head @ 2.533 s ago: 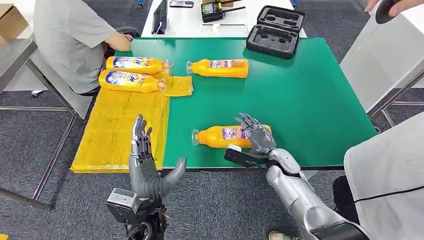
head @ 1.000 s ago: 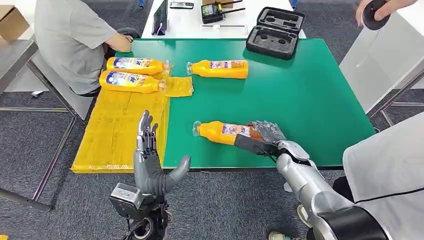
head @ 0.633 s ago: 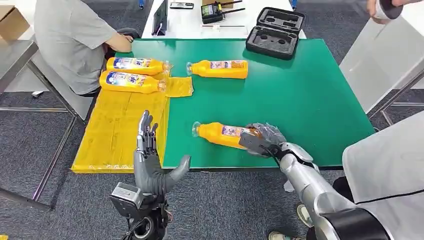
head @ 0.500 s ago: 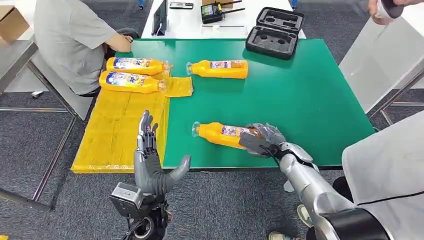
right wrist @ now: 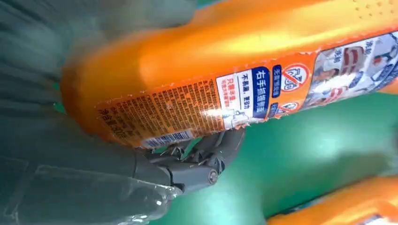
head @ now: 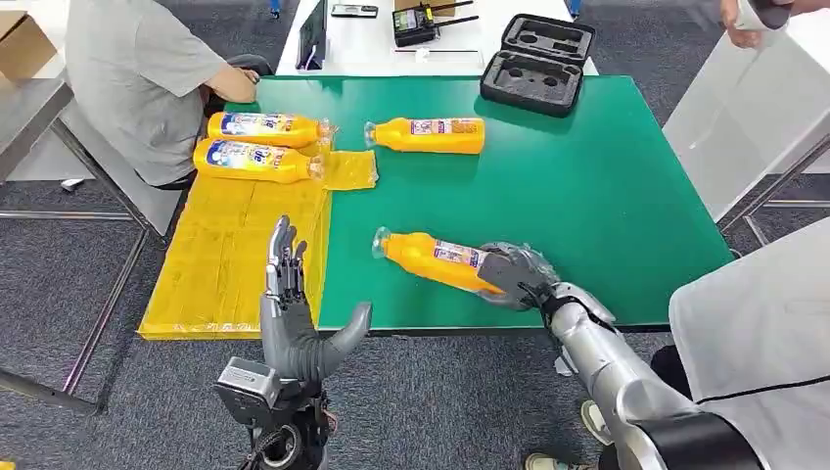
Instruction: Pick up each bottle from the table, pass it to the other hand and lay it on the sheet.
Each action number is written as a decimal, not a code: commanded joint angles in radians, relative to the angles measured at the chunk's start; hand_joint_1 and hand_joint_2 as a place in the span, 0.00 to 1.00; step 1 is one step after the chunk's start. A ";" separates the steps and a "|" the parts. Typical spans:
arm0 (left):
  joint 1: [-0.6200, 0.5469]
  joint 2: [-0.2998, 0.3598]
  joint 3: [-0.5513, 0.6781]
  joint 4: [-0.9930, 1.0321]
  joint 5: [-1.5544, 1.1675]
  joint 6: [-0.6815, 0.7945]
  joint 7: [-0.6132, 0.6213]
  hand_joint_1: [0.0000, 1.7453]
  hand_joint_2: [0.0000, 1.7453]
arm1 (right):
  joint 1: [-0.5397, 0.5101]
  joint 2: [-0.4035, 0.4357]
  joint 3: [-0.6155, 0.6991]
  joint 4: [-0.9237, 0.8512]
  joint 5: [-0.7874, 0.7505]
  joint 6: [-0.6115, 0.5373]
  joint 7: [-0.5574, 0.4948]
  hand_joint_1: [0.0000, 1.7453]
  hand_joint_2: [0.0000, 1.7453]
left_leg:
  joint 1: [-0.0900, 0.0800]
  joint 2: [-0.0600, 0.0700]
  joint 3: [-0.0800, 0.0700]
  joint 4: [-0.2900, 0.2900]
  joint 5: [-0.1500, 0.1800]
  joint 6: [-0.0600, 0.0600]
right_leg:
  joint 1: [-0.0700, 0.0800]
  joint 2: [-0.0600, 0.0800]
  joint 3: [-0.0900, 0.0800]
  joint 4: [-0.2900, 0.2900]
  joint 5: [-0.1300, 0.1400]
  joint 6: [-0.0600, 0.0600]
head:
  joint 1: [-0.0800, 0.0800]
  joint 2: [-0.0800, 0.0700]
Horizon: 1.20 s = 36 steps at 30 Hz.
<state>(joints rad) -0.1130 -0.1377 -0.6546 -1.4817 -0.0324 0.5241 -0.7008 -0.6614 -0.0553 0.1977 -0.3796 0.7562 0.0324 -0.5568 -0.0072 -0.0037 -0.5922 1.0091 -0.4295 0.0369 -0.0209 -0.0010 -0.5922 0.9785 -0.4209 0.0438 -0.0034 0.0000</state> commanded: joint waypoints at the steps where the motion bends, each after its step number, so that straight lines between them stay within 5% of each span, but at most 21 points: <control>1: -0.001 -0.018 0.059 0.035 0.044 -0.024 0.003 0.00 1.00 | 0.020 0.058 -0.110 0.011 -0.116 0.035 -0.141 1.00 1.00 | 0.002 0.001 0.004 -0.001 -0.002 -0.004 | 0.002 0.000 0.004 -0.001 -0.001 -0.003 | 0.000 0.000; 16: 0.035 -0.074 0.195 0.053 0.079 -0.115 0.003 0.00 1.00 | 0.104 0.057 -0.076 -0.159 -0.394 0.079 -0.141 1.00 1.00 | 0.001 0.000 -0.001 0.000 -0.001 -0.002 | 0.001 0.000 0.000 0.000 0.000 -0.002 | 0.000 0.000; 18: 0.026 -0.122 0.283 0.144 0.141 -0.204 0.003 0.00 1.00 | 0.165 0.056 -0.029 -0.306 -0.574 0.119 -0.141 1.00 1.00 | 0.002 0.001 0.001 0.000 -0.002 -0.003 | 0.002 0.001 0.002 0.000 -0.001 -0.003 | 0.000 0.000; 22: -0.014 -0.146 0.328 0.265 0.184 -0.218 0.003 0.00 1.00 | 0.231 0.064 0.035 -0.460 -0.670 0.075 -0.141 1.00 1.00 | 0.001 0.001 0.002 -0.001 -0.002 -0.003 | 0.002 0.001 0.003 -0.001 -0.001 -0.003 | 0.000 0.000; 23: -0.069 -0.157 0.346 0.440 0.301 -0.331 0.003 0.00 1.00 | 0.243 0.075 0.041 -0.487 -0.696 0.086 -0.141 1.00 1.00 | 0.001 -0.001 0.000 -0.001 -0.001 -0.002 | 0.001 -0.001 0.001 -0.001 -0.001 -0.002 | 0.000 0.000; 36: -0.066 -0.165 0.335 0.464 0.206 -0.415 0.003 0.00 1.00 | 0.280 0.088 0.122 -0.578 -0.699 0.087 -0.141 1.00 1.00 | 0.001 0.001 0.000 0.000 -0.002 -0.002 | 0.001 0.000 0.000 0.000 -0.001 -0.002 | 0.000 0.000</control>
<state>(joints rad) -0.1432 -0.2784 -0.3666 -1.1226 0.1972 0.1537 -0.6985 -0.3647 0.0469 0.2503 -0.9156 0.0668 0.1133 -0.7000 -0.0071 -0.0039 -0.5950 1.0090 -0.4294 0.0368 -0.0209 -0.0012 -0.5944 0.9787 -0.4211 0.0437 -0.0034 0.0000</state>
